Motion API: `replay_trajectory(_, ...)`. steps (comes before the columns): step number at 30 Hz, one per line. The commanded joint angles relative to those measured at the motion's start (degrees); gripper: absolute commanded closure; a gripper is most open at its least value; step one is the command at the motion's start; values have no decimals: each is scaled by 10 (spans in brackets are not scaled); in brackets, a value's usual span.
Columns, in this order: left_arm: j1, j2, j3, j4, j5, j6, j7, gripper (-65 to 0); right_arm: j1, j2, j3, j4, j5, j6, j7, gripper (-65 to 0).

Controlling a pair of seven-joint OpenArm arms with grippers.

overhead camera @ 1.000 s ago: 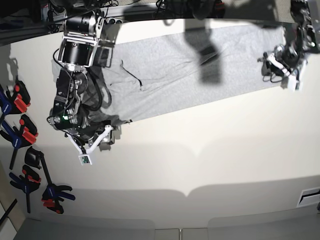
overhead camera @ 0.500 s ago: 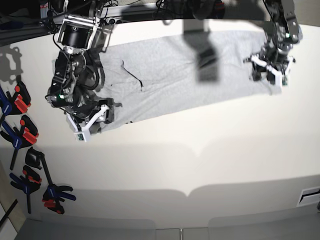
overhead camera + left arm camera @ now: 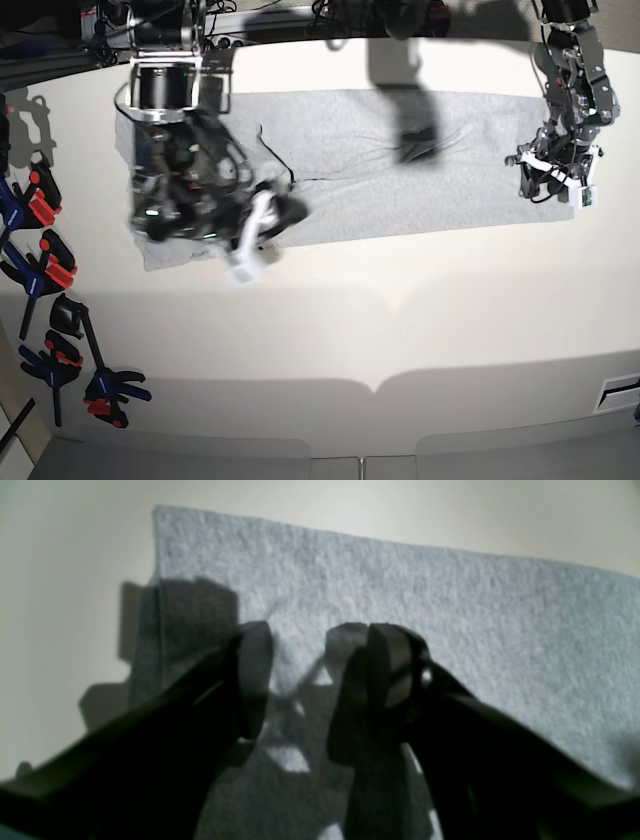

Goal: Fold the T-shirt properly
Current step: 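Pull the strip ends apart with both grippers to straighten it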

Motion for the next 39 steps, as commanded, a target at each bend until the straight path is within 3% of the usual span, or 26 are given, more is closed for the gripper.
replay_trajectory(1,18,5,5,-22,36,21,111,-290,14,5,-22,11,9,8,-3,-290)
replay_trajectory(6,18,5,5,-22,36,21,111,-290,14,7,-144,11,9,8,-52,-290)
replay_trajectory(11,18,5,5,-22,38,21,111,-290,14,35,-189,14,44,8,-58,-290)
replay_trajectory(18,18,5,5,-22,37,21,111,-290,14,89,-134,74,130,8,-58,-290)
replay_trajectory(24,18,5,5,-22,38,21,111,-290,14,86,2,166,183,8,-58,-290)
replay_trajectory(27,18,5,5,-22,37,21,111,-290,10,79,75,181,124,3,-12,-290)
replay_trajectory(29,18,5,5,-22,37,21,111,-290,-2,66,121,181,38,-18,20,-290)
replay_trajectory(33,18,5,5,-22,36,22,111,-290,-56,27,203,181,-122,-31,88,-290)
replay_trajectory(39,17,4,5,-22,37,21,111,-293,-147,0,239,136,-200,-33,222,-290)
